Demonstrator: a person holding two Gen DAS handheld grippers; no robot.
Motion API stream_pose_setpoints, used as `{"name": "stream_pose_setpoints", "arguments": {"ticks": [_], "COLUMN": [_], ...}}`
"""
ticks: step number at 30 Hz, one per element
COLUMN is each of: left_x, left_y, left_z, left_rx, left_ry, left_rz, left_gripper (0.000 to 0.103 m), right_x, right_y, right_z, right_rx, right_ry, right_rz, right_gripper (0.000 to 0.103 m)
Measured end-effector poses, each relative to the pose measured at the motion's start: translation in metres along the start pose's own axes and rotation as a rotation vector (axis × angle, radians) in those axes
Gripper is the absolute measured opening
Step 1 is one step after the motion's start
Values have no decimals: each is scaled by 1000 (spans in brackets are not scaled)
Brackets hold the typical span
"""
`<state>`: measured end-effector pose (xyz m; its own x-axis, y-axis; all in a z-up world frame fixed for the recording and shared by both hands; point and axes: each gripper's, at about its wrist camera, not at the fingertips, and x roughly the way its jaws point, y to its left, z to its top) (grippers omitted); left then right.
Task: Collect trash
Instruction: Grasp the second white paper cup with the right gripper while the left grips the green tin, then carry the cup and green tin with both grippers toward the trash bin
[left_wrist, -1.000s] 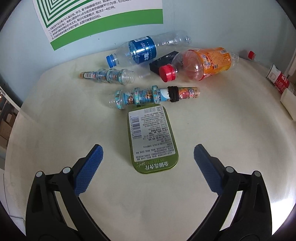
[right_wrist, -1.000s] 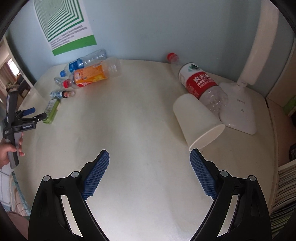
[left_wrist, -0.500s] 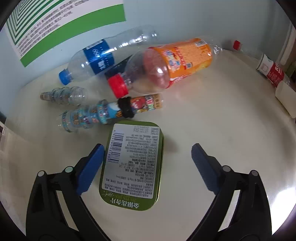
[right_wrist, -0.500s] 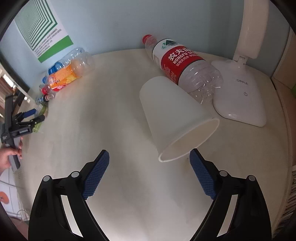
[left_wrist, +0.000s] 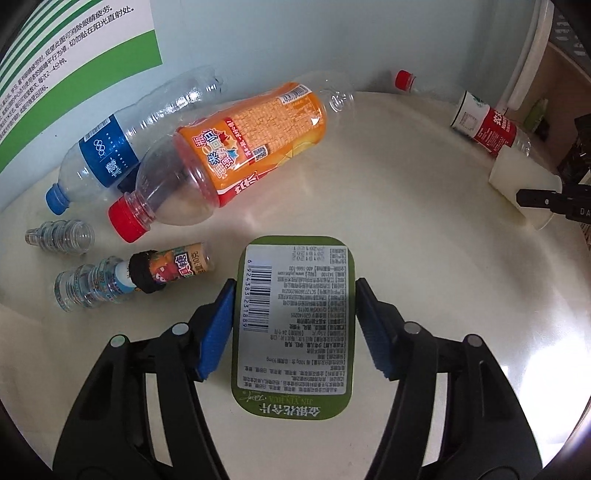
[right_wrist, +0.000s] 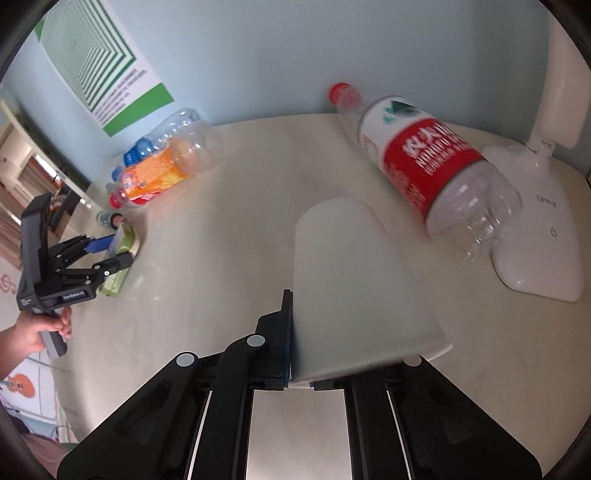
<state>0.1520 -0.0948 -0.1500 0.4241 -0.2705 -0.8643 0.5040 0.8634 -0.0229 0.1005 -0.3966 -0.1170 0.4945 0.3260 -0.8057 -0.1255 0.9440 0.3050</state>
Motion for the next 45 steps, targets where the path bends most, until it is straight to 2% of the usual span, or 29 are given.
{"name": "stream_pose_setpoints", "arguments": {"ticks": [7,14,23,30,35,41,45], "left_x": [-32,-75,-139,-190,-227,-279,-321], "left_y": [3,17,60,113,152,196,219], "left_z": [1,-9,-47,-109,-167,-256,-326], "left_rx": [-10,-44,-132,-274,-400,-575,-705], "left_ry": [-38,-111,-181,-198,-201,-189,-171], "left_rz": [-14,11,104,225,320,456,557], "left_gripper": [60,60,61,61,61,61,61], "right_x": [-14,-30,-32,-10,13,42,56], "right_y": [36,83,180,276,358,473,556], "right_z": [7,21,39,39,31,9,-21], "right_rx": [-78,-168,-341,-502,-626,-785,-899], "right_ry": [-11,-42,-53,-3,53,129,185], "right_rz": [55,93,205,312,407,551,652], "right_gripper": [7,7,7,7,7,7,7]}}
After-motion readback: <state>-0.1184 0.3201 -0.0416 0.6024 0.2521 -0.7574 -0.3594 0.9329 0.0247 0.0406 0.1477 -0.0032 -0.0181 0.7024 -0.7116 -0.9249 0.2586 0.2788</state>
